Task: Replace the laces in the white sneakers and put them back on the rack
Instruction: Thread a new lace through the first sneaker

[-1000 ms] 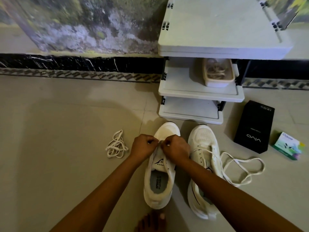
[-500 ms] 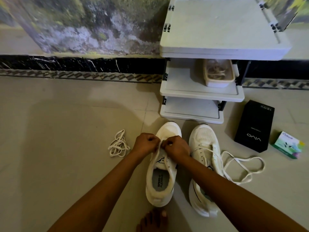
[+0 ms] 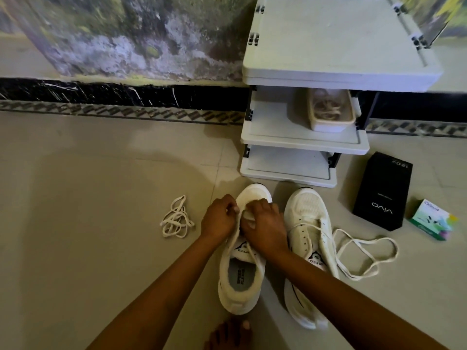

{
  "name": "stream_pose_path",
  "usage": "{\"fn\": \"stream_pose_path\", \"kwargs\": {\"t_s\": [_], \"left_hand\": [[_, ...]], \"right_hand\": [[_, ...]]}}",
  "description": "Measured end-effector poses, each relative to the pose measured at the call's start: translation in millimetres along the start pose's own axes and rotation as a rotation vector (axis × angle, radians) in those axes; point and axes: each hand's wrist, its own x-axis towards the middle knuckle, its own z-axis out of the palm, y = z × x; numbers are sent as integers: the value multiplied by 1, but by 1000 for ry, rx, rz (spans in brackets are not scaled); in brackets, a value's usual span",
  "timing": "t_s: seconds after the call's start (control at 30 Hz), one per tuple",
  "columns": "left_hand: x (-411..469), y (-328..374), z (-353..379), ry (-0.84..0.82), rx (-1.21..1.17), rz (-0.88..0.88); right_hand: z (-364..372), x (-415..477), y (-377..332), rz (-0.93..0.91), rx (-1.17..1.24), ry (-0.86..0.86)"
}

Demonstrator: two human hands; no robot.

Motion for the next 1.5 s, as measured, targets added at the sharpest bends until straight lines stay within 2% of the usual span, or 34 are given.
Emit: {"fn": "stream_pose_path", "kwargs": {"t_s": [0.07, 0.17, 0.3, 0.33, 0.37, 0.43, 0.5, 0.53, 0.6, 0.7, 0.77, 0.87, 0.9, 0.93, 0.97, 1.03, 1.1, 1.23, 1.3, 1.33, 1.4, 1.43, 1.5], "left_hand": [[-4, 7, -7, 44, -191, -56], [-13, 45, -35, 46, -709, -78], [-2, 73, -91, 118, -1161, 112], [3, 69, -95, 148, -1127, 109], [6, 63, -93, 179, -956, 76], [5, 44, -71, 158, -380, -10], [-4, 21, -41, 8, 109, -30], [-10, 13, -29, -63, 263, -6], [-15, 8, -16, -133, 319, 15], [-16, 25, -26, -161, -10, -28], [-18, 45, -50, -165, -495, -44], [-10, 61, -99, -111, -1282, 25], [-5, 61, -109, -102, -1400, 25], [-1, 57, -111, -81, -1404, -13], [1, 53, -108, -44, -1258, -72], [0, 43, -89, 66, -622, -121], [-4, 25, -64, 110, -112, -56], [-5, 6, -29, -97, 322, 146], [-2, 4, -24, -125, 554, 174], [-2, 4, -24, -140, 575, 156], [-4, 10, -25, -194, 343, 91], [-7, 16, -29, -227, 98, 36], [-9, 31, -50, -213, -611, -71]], "right_hand": [[-4, -1, 5, -22, -33, -68], [-10, 0, 12, 24, -37, -146], [-16, 2, 13, -14, -84, -226], [-19, 4, 15, -25, -91, -266], [-21, 6, 17, -35, -90, -311], [-26, 8, 23, -47, -62, -399], [-29, 7, 26, -61, -42, -447], [-29, 6, 27, -66, -43, -455], [-27, 5, 28, -69, -58, -452], [-26, 2, 28, -69, -81, -453], [-27, 1, 29, -68, -96, -449], [-27, 2, 28, -54, -81, -459], [-26, 2, 28, -51, -82, -463], [-25, 2, 27, -51, -85, -466], [-25, 2, 27, -49, -85, -464], [-26, 2, 27, -51, -83, -460], [-26, 2, 27, -61, -88, -463], [-27, 3, 25, -66, -109, -463], [-26, 3, 24, -66, -124, -461], [-26, 3, 24, -65, -125, -460], [-26, 3, 24, -61, -125, -460], [-26, 2, 24, -63, -129, -461], [-27, 0, 24, -73, -138, -458]]}}
